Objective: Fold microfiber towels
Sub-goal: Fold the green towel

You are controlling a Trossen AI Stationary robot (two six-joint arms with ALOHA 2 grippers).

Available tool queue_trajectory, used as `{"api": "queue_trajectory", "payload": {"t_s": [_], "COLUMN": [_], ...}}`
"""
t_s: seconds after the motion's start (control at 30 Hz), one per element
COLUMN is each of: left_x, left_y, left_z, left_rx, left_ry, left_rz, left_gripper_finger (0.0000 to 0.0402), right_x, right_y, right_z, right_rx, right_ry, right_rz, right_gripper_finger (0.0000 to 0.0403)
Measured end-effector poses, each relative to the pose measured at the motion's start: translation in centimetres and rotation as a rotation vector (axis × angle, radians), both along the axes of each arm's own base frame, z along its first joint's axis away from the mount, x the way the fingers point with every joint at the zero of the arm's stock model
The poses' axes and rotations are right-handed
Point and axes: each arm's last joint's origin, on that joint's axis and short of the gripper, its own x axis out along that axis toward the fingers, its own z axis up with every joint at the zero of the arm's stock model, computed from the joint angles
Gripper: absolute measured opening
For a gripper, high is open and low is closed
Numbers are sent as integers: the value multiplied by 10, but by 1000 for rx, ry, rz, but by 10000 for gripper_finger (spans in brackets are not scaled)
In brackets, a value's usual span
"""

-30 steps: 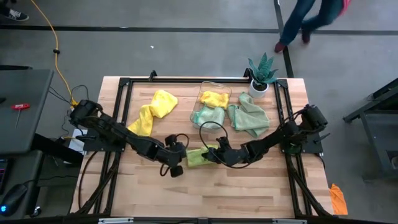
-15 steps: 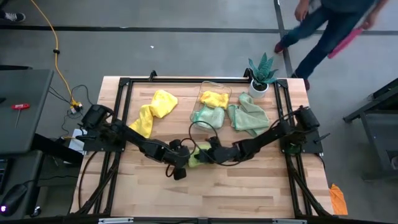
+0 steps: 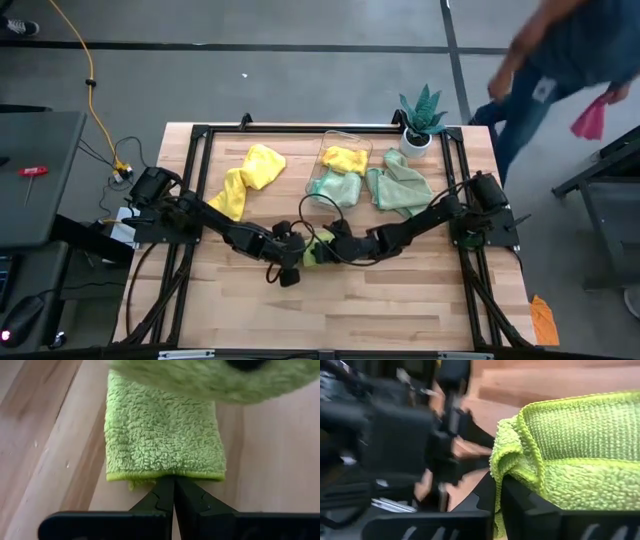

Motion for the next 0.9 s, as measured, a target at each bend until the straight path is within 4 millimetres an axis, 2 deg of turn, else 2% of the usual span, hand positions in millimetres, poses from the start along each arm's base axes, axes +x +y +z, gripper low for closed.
{"api": "queue_trajectory", "payload": {"t_s": [0.13,0.37,0.5,0.57,0.7,0.8,0.9], "left_x": [0,-1,-6,-15,-28,-35,-35], "left_y": [0,-1,-1,-2,-5,-9,-12], "left_z": [0,0,8,15,41,64,81], "left_rx": [-2,-27,-41,-27,21,72,132], "left_ry": [-3,11,43,85,59,-44,-166], "left_rz": [-2,-20,-46,-59,-59,-38,-50], "left_gripper_finger": [0,0,0,0,0,0,0], "right_x": [2,6,5,3,-8,-22,-31], "right_y": [-2,-6,-9,-10,-15,-19,-22], "right_z": [3,6,8,15,29,36,33], "right_rx": [-8,-35,-65,-102,-236,-307,-330], "right_ry": [-39,-59,-54,-52,27,139,241], "right_rz": [-20,64,116,152,229,274,281], "right_gripper_finger": [38,147,190,200,204,204,204]}}
